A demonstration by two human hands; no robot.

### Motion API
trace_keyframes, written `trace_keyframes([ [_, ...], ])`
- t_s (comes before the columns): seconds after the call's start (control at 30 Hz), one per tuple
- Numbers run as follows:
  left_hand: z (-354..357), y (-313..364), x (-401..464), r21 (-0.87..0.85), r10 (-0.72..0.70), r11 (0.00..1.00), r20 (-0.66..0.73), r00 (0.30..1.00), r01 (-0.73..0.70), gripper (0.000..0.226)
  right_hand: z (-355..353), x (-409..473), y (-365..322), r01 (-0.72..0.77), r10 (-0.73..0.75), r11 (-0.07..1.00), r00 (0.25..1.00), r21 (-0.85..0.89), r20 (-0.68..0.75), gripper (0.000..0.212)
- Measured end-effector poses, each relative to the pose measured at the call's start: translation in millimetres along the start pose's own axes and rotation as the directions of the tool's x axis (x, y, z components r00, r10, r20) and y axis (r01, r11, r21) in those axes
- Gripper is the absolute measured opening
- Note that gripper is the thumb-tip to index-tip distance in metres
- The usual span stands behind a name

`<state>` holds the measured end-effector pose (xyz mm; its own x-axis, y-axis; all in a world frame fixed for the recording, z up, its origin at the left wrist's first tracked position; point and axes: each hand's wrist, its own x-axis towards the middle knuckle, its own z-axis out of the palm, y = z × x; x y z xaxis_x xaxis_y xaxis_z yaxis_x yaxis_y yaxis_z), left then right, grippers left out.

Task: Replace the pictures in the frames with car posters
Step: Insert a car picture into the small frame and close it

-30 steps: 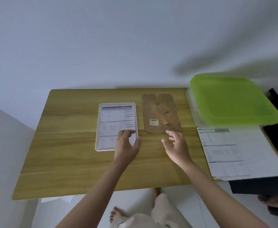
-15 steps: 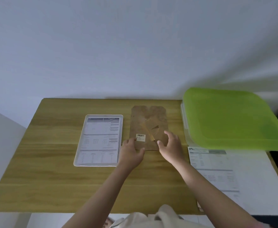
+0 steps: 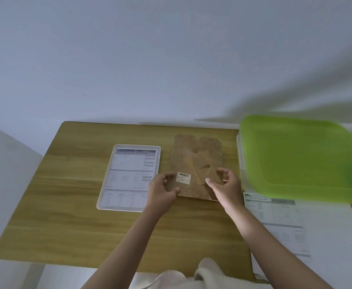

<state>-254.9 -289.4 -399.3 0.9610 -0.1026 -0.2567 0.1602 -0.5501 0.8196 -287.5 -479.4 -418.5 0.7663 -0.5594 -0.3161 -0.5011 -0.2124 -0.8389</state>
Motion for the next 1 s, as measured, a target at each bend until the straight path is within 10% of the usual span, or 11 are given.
trace_keyframes([
  [1.0, -179, -109, -1, 0.090, 0.100, 0.991, 0.028, 0.995, -0.102, 0.048, 166, -95, -64, 0.034, -0.037, 0.997, 0.999, -0.068, -0.033, 0.044],
])
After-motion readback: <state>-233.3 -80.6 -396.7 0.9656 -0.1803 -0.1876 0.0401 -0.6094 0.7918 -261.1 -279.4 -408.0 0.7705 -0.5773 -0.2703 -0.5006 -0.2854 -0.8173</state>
